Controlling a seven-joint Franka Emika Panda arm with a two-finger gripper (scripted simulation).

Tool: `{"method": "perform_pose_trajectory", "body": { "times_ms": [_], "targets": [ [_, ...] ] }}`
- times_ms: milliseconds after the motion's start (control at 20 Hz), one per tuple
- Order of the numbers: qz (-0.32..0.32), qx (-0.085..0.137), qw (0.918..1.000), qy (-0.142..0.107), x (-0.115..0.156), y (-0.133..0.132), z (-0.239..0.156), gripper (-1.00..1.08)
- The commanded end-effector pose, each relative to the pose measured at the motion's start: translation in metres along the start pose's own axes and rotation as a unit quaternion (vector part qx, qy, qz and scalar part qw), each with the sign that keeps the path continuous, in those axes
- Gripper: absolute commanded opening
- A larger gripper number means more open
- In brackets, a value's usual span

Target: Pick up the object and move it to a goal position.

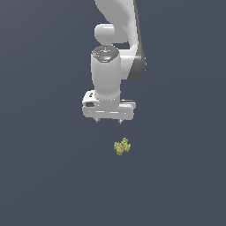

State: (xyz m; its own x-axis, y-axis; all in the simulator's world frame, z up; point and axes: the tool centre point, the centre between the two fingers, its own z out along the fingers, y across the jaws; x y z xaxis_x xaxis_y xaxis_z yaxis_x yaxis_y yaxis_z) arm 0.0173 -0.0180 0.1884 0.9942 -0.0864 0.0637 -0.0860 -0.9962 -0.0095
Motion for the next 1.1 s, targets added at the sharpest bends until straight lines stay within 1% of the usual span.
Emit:
{"method": "perform_pose_trajectory", "body": {
  "times_ms": [0, 150, 500, 1050],
  "targets": [
    [0.0, 0.0, 1.0, 0.0, 0.0, 0.0, 0.0, 1.0],
    [-0.001, -0.002, 1.0, 0.0, 0.0, 0.002, 0.0, 1.0],
    [-0.004, -0.014, 0.9999, 0.002, 0.002, 0.013, 0.002, 1.0],
    [0.002, -0.014, 0.9999, 0.001, 0.003, 0.013, 0.003, 1.0]
  ]
}}
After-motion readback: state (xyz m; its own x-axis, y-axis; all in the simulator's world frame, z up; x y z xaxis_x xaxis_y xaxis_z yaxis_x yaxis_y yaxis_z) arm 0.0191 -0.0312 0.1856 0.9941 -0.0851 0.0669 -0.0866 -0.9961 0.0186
